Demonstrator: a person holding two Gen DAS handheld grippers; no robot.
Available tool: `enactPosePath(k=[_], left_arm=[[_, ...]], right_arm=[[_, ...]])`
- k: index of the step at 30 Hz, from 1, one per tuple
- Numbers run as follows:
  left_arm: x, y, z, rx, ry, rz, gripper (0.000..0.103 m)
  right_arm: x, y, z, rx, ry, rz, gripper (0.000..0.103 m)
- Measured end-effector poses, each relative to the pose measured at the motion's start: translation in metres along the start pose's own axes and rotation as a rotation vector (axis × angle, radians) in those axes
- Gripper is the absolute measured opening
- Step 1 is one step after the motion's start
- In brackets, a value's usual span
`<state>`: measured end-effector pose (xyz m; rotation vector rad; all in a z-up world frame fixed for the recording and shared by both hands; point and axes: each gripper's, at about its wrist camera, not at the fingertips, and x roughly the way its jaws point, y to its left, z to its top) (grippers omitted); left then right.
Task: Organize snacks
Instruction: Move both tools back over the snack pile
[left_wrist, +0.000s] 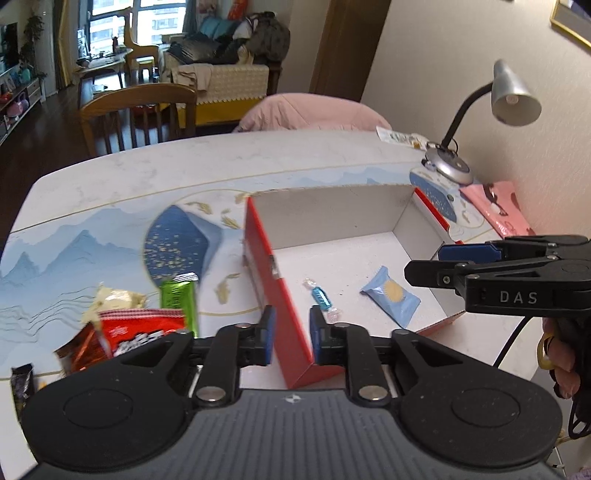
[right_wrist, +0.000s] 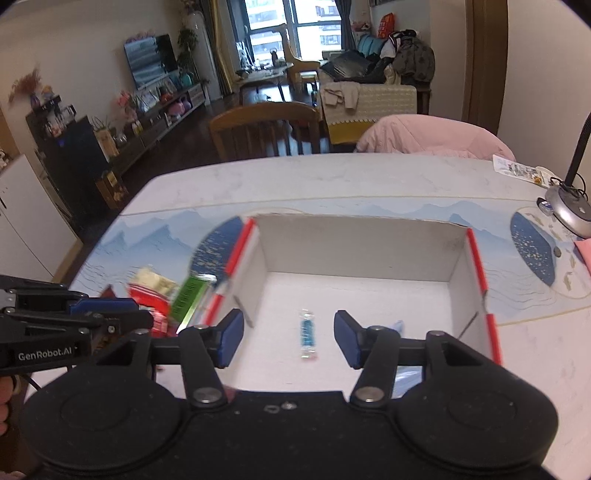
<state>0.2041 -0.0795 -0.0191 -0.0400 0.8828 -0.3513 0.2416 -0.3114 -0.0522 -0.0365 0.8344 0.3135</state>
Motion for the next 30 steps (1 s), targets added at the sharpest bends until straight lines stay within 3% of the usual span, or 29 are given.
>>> enactPosePath(k=[5,6,8,14,23,30], left_arm=[[-0.024,0.028,-0.012,-0.032,-0.034,0.011,0.039],[-0.03,0.034,-0.015,-0.038,-0.042,0.017,0.043],[-0.042,0.045,-0.022,-0.045,-0.073,0.036,0.059],[-0.077,0.084,-0.039,-0.085,-0.129,0.084,0.067],[-0.11,0.143,-0.071,-0.148,-0.167,0.179,0.083],[-0.114,0.187,-0.108,-0.203,-0.139,0.27,0.083]], right_arm=[[-0.005,0.033,-0.006,-0.014,-0.016,0.032,0.065],[-0.005,0.04,-0.007,-0.018,-0.018,0.037,0.077],[-0.005,0.053,-0.01,-0.024,-0.036,0.047,0.088],[-0.002,0.094,-0.015,-0.073,-0.039,0.079,0.098],[0.012,0.147,-0.026,-0.105,-0.043,0.112,0.103],[0.034,0.18,-0.036,-0.108,-0.007,0.149,0.103]])
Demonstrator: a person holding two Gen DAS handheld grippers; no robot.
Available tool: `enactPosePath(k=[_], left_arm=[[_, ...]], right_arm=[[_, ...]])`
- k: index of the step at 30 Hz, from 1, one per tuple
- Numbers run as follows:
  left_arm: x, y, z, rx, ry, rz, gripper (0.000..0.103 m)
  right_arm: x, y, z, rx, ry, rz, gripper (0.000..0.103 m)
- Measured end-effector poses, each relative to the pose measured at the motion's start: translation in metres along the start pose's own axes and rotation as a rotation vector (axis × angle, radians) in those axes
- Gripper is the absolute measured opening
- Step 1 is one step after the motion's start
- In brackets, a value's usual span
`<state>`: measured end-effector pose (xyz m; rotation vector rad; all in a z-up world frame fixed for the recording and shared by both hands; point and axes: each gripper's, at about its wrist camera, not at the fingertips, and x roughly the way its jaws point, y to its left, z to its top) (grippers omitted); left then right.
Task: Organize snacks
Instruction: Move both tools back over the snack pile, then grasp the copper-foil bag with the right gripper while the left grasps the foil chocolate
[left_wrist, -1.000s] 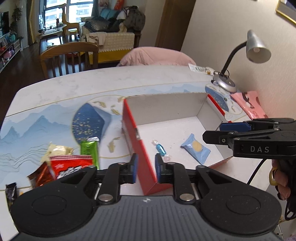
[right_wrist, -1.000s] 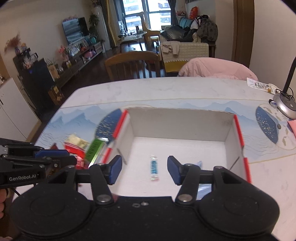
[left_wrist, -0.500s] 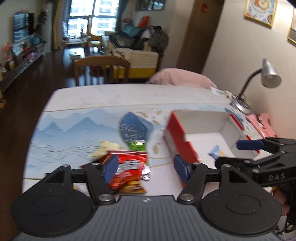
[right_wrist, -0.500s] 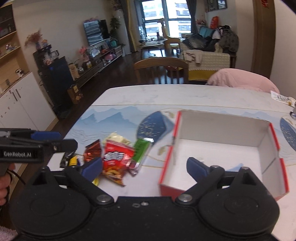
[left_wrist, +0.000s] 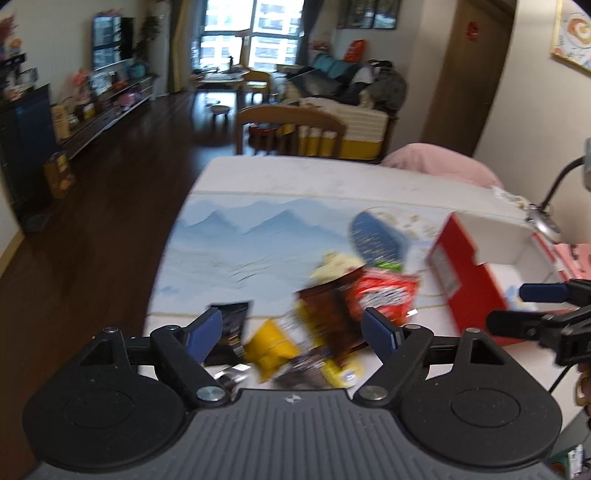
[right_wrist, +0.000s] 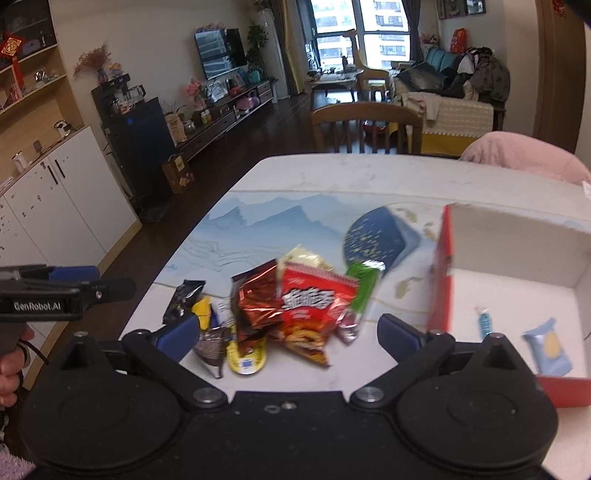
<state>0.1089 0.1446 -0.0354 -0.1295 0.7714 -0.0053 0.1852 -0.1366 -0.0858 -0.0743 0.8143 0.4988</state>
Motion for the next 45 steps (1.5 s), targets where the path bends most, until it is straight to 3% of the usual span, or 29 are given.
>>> enactPosePath(k=[9,20,25,32,36,45], left_arm=[[0.018,0.039,-0.035,-0.01,0.051,0.071,0.083],[0.069,0.056,-0.059,-0.012,0.13,0.071,0.083],[0.091,0.056,-0.065,0.007,0.165,0.025,0.081],[0.109,0.055,-0.068,0.085,0.195,0.009,0.066],[0.114,0.048,-0.07,0.154,0.193,0.021,0.064],[0.117,0.042,-0.067,0.181,0.174,0.012,0.053]], right_arm=[[0.04,0.038,-0.003,-0.156,0.034,0.004,0.102],[0.096,0.051,0.004,-0.238,0.101,-0.049,0.095],[0.112,0.053,0.007,-0.243,0.122,-0.051,0.09],[0.129,0.054,0.01,-0.255,0.139,-0.067,0.084],[0.134,0.055,0.01,-0.263,0.141,-0.067,0.077],[0.148,0.058,0.01,-0.267,0.166,-0.069,0.07]])
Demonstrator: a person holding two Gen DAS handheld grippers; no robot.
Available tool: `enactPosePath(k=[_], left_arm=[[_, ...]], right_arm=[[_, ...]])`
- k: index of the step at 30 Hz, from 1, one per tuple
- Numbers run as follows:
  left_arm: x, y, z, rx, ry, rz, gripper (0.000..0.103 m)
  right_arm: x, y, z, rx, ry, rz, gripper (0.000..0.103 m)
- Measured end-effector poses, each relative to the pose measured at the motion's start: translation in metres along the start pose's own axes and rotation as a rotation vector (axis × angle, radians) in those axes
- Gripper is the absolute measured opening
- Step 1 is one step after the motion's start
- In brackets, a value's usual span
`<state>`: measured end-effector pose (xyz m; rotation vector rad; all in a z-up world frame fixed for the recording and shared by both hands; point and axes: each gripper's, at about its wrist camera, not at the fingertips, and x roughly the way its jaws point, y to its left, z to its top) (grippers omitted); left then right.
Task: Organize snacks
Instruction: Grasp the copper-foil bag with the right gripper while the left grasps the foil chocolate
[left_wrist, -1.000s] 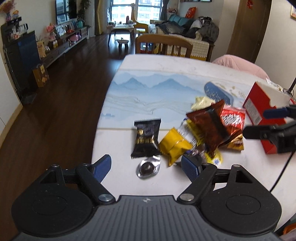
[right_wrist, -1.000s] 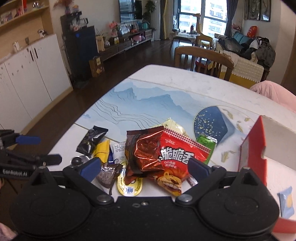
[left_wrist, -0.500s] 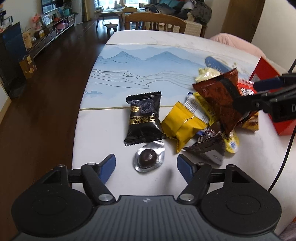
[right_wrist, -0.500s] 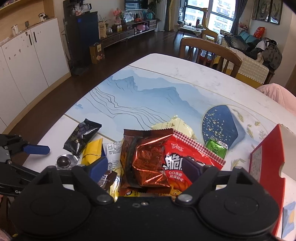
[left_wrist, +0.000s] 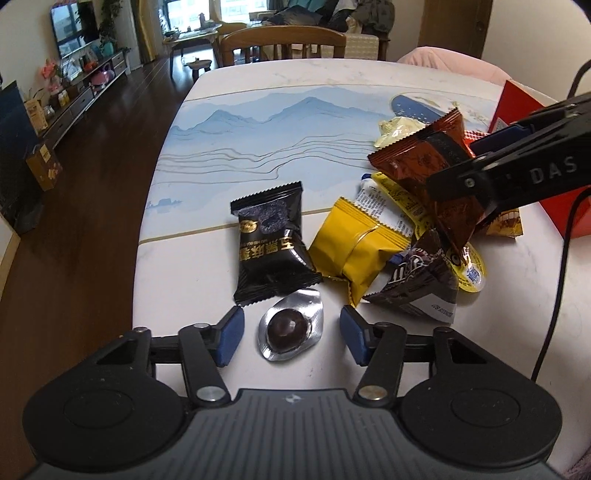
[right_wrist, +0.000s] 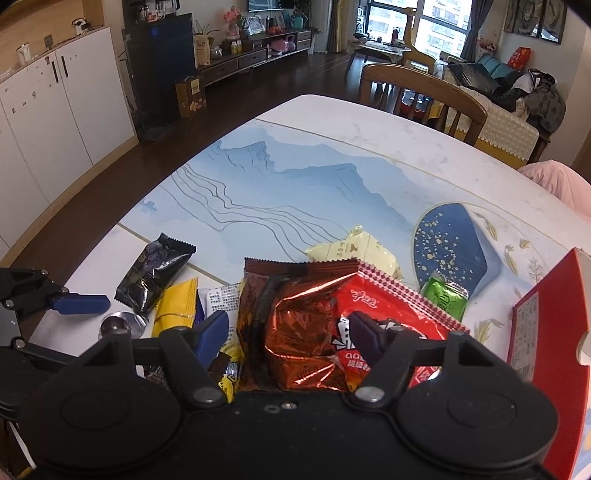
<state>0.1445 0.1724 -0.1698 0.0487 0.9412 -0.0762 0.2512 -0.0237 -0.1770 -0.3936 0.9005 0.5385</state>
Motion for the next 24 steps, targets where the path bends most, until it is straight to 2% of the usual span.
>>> enactPosePath(k=[2,5,10,15,24], left_arm=[[-0.001,-0.002,0.0,0.007,-0.005,-0.005,0.046],[-0.001,-0.003,0.0,0.017,-0.01,-0.007,0.036],[-0.002,-0.005,0.0,0.013,-0.017,0.001,0.035],[-0.002,-0.003,0.001,-0.024,-0.014,0.001,0.034],[-0.011,0.004,-0.001,-0.091,-0.02,-0.003,0.034]], right_arm=[[0.002,0.001,0.0,-0.004,0.006,0.0,0.069],[0.006,0.002,0.0,-0.004,0.016,0.002,0.061],[0.006,0.001,-0.003,0.009,0.015,-0.002,0.054],[0.003,-0.004,-0.003,0.043,0.007,0.0,0.041],[-0.011,-0.006,-0.007,0.068,-0.01,0.001,0.04]])
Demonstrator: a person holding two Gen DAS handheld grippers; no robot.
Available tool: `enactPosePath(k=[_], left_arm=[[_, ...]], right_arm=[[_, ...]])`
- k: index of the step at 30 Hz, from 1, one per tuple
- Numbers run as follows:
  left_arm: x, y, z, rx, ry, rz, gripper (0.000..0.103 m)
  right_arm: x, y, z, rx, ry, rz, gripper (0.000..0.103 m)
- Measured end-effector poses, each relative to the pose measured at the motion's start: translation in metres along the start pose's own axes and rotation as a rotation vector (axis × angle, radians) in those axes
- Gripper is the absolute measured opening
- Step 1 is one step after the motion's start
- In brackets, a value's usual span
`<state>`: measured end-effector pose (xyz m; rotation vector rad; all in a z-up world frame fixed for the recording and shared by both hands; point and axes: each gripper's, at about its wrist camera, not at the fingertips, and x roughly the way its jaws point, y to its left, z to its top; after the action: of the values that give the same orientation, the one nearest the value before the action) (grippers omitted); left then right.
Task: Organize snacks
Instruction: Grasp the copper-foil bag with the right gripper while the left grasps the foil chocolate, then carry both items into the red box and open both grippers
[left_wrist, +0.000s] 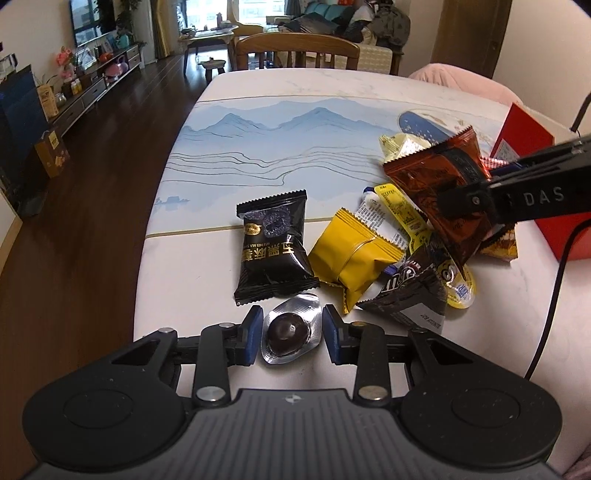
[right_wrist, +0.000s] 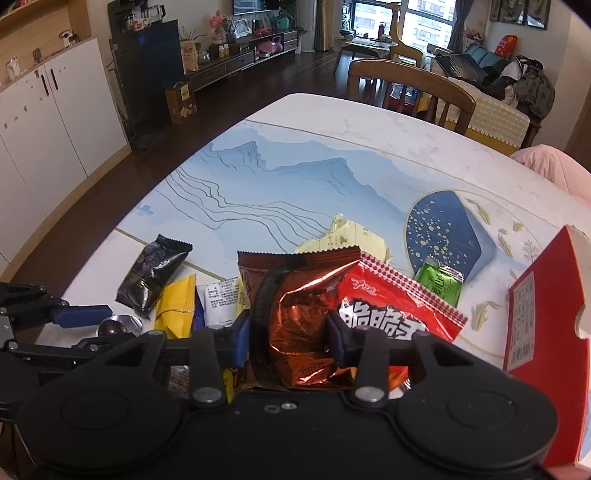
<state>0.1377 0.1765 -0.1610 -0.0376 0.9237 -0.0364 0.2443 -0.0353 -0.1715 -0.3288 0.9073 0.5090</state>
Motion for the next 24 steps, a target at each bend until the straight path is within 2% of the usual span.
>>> enactPosePath(k=[10,15,24], left_arm=[[-0.031,0.004,0.008,-0.062,-0.033,-0.011,0.034],[-0.052,-0.002,0.019,-0.076,-0.059,-0.023,0.034],[-0.086,-0.037,0.046,-0.027,-0.109,-0.057,0.034]], right_arm=[[-0.044,-0.013,0.0,0.055,-0.032,0.022,0.04],[-0.075,-0.022,0.001,0.07,-0.078,0.02,0.04],[-0.121,-0.054,-0.008,0.103,-0.128,-0.019,0.04]])
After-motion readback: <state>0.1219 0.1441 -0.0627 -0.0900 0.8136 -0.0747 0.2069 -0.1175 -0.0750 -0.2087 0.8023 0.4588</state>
